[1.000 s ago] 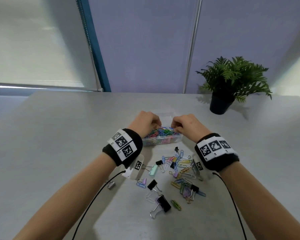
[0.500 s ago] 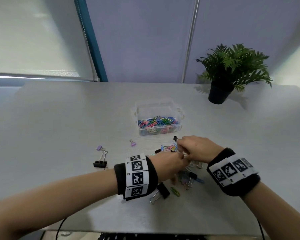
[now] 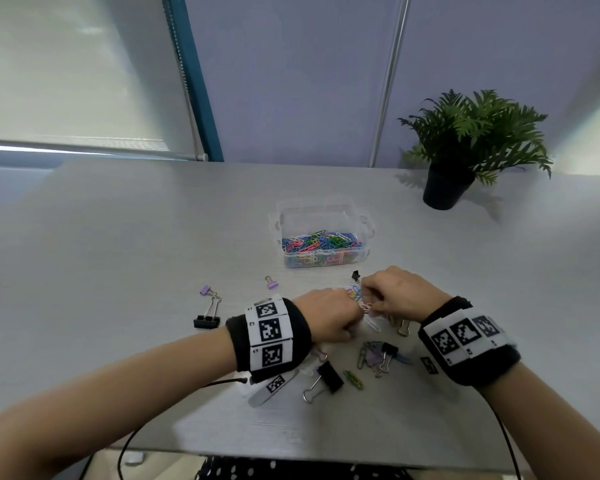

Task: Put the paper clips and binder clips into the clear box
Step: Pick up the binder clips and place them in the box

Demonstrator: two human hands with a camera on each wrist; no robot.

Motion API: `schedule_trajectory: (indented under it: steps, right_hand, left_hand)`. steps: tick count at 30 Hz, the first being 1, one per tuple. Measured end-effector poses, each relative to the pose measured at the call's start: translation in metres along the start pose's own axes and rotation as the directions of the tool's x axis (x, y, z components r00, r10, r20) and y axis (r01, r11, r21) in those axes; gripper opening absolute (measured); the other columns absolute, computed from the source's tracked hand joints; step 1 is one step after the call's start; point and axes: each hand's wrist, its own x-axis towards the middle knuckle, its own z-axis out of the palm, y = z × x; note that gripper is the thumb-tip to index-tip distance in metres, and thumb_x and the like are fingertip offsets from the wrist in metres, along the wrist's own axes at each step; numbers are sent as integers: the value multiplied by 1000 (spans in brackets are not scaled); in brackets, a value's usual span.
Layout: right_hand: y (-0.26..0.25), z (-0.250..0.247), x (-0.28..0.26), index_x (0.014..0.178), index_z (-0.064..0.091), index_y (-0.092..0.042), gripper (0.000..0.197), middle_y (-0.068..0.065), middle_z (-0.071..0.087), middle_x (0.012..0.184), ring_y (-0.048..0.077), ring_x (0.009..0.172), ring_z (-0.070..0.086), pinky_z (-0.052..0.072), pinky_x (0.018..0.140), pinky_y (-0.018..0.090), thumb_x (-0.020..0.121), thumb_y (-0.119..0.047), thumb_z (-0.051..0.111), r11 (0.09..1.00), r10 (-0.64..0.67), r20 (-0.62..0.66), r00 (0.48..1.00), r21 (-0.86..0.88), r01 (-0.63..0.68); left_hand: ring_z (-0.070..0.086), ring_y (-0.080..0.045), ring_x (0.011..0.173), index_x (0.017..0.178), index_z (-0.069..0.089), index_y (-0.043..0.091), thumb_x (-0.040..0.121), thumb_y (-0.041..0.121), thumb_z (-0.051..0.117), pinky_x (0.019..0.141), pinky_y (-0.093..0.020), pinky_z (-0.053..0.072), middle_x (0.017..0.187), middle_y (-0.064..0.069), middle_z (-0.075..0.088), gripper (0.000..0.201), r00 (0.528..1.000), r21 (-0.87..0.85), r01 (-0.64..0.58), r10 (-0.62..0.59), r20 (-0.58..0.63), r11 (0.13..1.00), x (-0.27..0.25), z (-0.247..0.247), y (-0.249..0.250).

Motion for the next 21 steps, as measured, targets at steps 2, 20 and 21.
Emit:
schedule_trajectory:
  steps: [2,20,21]
  right_hand:
    - [4,-1,-1,58,37,-29,37,-14,43,62,13,75,44,32,58,24,78,-13,63,999,-9,-16,1000,36,9]
    - [15,-80,29,76,57,-18,18,-11,52,58,-4,44,51,36,48,2,75,-7,72,981,-15,-205,979,185,54]
    - [11,-84,37,76,57,-17,18,-11,52,59,-6,44,51,36,47,2,75,-7,72,977,-28,-209,978,203,71]
  left_hand:
    - [48,-21,74,84,61,14,82,17,56,71,-35,48,86,-8,63,6,999,-64,15,-17,-30,998,1,-2,-11]
    - [59,-33,99,100,64,3,84,7,56,82,-40,51,104,-18,64,18,996,-38,-82,83,26,996,23,5,21]
    - [59,-33,97,98,65,3,84,7,56,81,-41,51,103,-18,64,18,996,-24,-85,85,32,996,22,5,21]
